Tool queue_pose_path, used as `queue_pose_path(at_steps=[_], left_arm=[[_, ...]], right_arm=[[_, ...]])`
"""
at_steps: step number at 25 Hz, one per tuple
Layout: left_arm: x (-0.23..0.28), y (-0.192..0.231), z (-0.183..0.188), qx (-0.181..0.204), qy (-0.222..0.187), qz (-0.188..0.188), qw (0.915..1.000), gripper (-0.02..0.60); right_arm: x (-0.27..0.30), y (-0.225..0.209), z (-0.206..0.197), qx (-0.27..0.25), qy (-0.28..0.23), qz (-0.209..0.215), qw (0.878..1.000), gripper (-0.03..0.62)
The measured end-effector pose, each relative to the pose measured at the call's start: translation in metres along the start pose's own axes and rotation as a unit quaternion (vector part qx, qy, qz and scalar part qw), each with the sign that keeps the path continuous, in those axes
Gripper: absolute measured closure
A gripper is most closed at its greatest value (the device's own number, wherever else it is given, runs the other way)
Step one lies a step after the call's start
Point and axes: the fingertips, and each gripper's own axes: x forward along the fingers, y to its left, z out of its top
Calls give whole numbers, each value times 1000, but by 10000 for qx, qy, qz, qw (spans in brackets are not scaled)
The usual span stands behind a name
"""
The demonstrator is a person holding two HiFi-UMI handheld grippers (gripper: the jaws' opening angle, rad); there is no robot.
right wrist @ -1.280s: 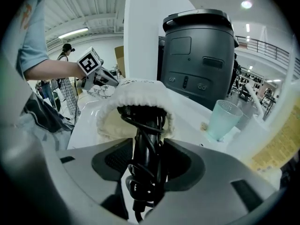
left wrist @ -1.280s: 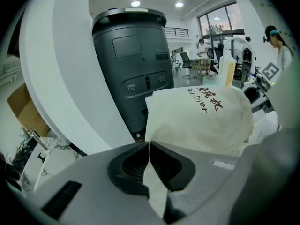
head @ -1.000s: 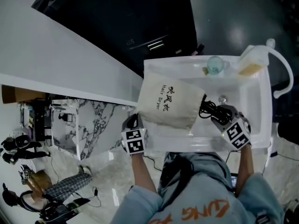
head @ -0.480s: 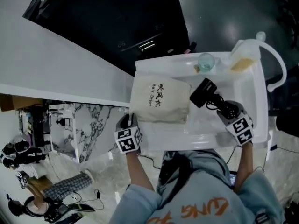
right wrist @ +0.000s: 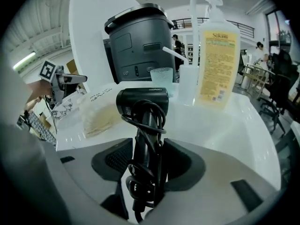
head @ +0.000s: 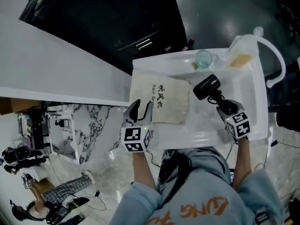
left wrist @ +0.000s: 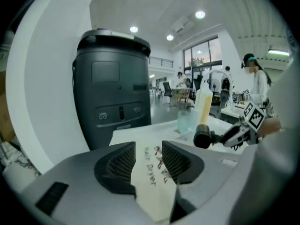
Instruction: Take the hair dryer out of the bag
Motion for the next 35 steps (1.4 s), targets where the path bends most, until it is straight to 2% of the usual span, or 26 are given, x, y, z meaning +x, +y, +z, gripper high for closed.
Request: queue_pose_path(at_steps=[3,8,12,17,25,35], left_arm=[[9,-27,32,71,-633,-127,9979,413],[17,-54,54,-5,-950,-202,9953,451],[19,-66,58,-96,-1040,-206,9943,509],[20,-67,57,-142,-1091,-23,9939,575],[22,-75,62,-185,-1124,-7,9935,580],[24,-83,66,-215,-1115,-97,9935,580]], right_arm=[[8,-4,-8,325,164,-20,9993,385],[18,-12,-29,696,629,-260,9952,385],[28,-18,-38,949,906,-362,9907,385],[43,-20,-55,1196,1289,-502,9832,384],[66,-25,-67,1138,1539,-840,9779,381],[81,-24,-69,1704,1659,-932,9668,372]])
